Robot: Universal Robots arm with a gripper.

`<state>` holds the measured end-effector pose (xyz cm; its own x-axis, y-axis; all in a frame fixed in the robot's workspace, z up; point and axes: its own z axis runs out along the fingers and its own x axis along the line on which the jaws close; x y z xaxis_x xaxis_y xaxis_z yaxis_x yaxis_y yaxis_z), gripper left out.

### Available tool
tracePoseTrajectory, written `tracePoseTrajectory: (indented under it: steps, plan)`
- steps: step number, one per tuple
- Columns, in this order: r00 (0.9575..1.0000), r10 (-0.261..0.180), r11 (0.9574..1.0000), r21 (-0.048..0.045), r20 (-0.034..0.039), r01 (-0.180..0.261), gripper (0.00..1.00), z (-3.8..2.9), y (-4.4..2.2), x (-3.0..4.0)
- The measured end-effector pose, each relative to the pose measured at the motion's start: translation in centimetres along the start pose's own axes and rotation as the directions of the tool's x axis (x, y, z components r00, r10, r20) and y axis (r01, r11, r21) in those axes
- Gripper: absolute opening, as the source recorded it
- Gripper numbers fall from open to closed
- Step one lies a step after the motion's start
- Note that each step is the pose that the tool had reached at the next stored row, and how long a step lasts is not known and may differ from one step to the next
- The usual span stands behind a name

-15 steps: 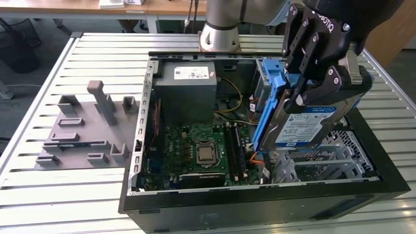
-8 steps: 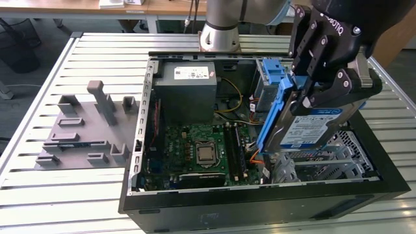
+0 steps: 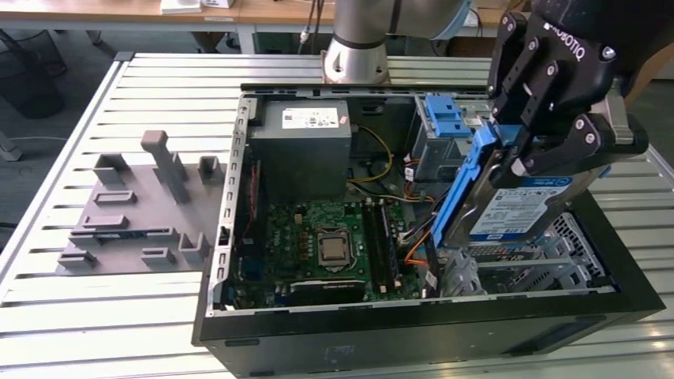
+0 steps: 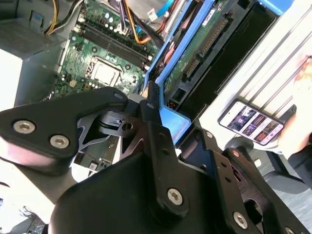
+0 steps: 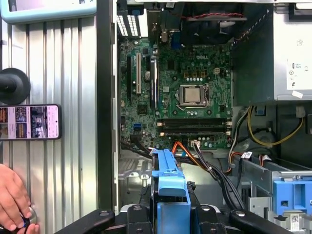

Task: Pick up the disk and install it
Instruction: 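Insert the disk into the insertion slot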

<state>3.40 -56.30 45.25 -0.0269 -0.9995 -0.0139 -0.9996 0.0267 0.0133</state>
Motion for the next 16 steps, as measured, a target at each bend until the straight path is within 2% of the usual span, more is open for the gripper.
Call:
tracePoseTrajectory:
  steps: [6, 16]
  plan:
    - [1.0000, 0.000, 1.0000, -0.0007, 0.0000, 0.000, 0.36, 0.05, -1.31, -0.02]
    - [1.0000, 0.000, 1.0000, -0.0006, 0.0000, 0.000, 0.36, 0.24, -2.52, -0.06]
